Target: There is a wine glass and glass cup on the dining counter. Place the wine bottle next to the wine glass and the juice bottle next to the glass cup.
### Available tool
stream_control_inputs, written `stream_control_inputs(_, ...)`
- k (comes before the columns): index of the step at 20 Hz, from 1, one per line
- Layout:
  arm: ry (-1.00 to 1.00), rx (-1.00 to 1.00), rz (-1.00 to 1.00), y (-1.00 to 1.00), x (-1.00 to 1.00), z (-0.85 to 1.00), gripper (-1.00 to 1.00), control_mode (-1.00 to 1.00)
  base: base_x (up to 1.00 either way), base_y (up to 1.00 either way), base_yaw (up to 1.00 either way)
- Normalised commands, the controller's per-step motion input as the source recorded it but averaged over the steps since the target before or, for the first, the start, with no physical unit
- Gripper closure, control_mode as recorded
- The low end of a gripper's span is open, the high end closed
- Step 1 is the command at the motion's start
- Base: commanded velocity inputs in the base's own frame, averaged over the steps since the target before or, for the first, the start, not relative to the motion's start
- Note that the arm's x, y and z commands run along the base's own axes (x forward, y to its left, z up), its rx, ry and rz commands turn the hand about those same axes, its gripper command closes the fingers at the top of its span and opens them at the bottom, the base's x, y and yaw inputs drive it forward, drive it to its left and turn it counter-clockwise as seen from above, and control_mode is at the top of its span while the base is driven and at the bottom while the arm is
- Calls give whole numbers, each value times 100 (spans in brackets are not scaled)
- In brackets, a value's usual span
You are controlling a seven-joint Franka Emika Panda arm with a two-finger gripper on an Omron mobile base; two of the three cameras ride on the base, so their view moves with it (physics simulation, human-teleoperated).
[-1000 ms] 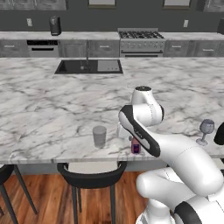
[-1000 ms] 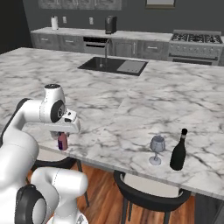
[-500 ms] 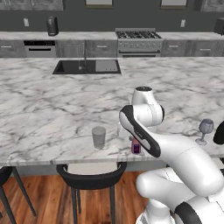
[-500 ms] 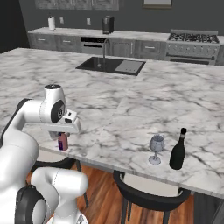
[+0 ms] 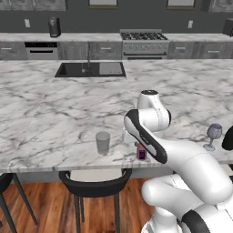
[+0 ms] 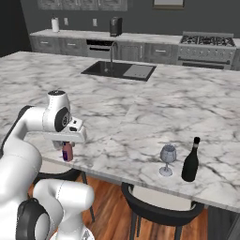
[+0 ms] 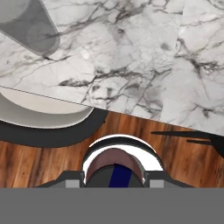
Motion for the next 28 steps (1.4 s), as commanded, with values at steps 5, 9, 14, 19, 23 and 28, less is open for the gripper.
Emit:
stream_control_inputs(5,0,0,0,0,0,0,100,100,0,0,0)
stream_control_inputs(9,-4,0,0,1,0,0,100,-100,-1,0,0)
stream_control_inputs(14,-13,-1,7,4,0,22,100,-100,0,0,0)
stream_control_inputs(19,-5,0,11,6,0,32,100,-100,0,0,0)
stream_control_inputs(23,1,-1,12,12,2,17,100,-100,0,0,0)
stream_control_inputs(28,0,0,21,14,4,-1,100,-100,0,0,0)
